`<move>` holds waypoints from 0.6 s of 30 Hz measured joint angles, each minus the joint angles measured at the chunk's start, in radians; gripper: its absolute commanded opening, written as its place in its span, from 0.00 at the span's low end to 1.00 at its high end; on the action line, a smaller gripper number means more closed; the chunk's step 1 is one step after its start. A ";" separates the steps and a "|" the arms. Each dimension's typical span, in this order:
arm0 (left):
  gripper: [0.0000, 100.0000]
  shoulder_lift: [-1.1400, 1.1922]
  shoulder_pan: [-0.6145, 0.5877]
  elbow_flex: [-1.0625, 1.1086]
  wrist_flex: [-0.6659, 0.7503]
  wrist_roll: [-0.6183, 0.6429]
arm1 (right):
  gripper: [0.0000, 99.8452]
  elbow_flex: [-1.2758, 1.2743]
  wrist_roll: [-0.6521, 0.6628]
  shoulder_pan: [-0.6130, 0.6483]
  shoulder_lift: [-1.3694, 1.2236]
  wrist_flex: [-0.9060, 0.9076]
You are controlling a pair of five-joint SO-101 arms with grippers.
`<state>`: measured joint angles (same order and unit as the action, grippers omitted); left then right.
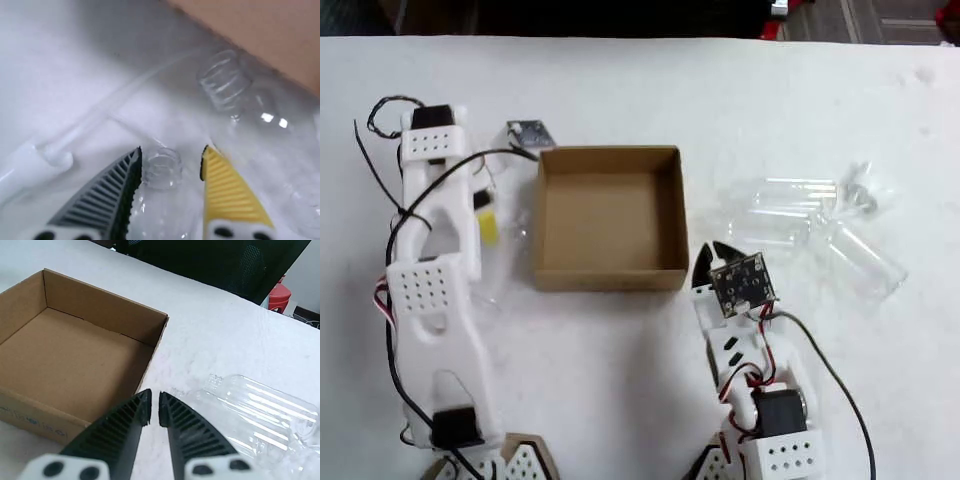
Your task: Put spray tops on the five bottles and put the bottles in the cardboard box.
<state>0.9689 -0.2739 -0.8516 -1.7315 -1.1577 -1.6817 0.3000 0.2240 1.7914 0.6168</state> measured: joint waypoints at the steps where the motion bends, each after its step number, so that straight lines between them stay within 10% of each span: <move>1: 0.15 0.005 0.000 0.000 0.000 0.000 | 0.01 0.000 0.000 0.000 0.000 0.000; 18: 0.05 -0.084 0.043 0.002 -0.034 0.025 | 0.01 0.000 0.000 0.000 0.000 0.000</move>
<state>0.8846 -0.2309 -0.8500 -1.7653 -1.1331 -1.6817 0.3000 0.2240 1.7914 0.6168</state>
